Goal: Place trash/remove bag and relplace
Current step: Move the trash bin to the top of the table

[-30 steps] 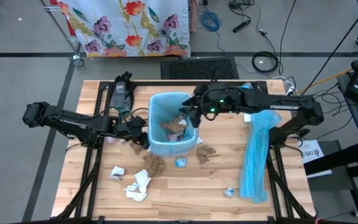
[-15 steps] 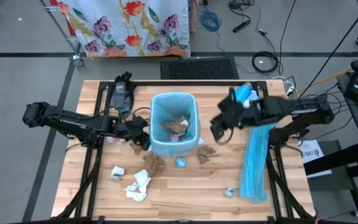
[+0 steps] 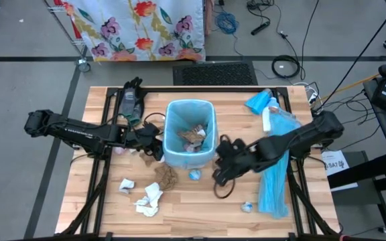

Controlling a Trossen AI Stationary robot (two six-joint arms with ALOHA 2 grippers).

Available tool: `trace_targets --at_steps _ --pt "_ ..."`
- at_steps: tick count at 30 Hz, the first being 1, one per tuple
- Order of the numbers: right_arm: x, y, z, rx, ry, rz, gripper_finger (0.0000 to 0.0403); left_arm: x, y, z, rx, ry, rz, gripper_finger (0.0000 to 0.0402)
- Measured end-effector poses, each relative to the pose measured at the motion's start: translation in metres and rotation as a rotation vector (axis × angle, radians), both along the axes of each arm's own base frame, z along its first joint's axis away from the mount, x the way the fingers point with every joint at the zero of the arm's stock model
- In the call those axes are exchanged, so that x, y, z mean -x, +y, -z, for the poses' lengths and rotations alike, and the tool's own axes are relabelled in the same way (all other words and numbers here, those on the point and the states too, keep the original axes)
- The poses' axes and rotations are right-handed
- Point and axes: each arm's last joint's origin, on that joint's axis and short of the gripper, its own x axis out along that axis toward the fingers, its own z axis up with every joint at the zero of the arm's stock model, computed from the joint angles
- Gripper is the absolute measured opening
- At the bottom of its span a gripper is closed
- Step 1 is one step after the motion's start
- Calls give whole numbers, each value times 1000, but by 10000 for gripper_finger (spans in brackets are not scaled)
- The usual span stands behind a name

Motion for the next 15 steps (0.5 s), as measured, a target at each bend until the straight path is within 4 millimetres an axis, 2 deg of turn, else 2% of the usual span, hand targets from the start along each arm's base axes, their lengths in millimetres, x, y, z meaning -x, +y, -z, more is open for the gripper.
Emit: trace_targets --at_steps 4,9,15 --pt "-30 12 28 59 -15 -59 1 0 0 0 -1 1 -1 90" --pt "-66 21 56 168 -116 -63 0 0 0 0 -2 2 -2 90" --pt "-91 5 81 264 -130 4 0 0 0 0 -12 6 13 90"
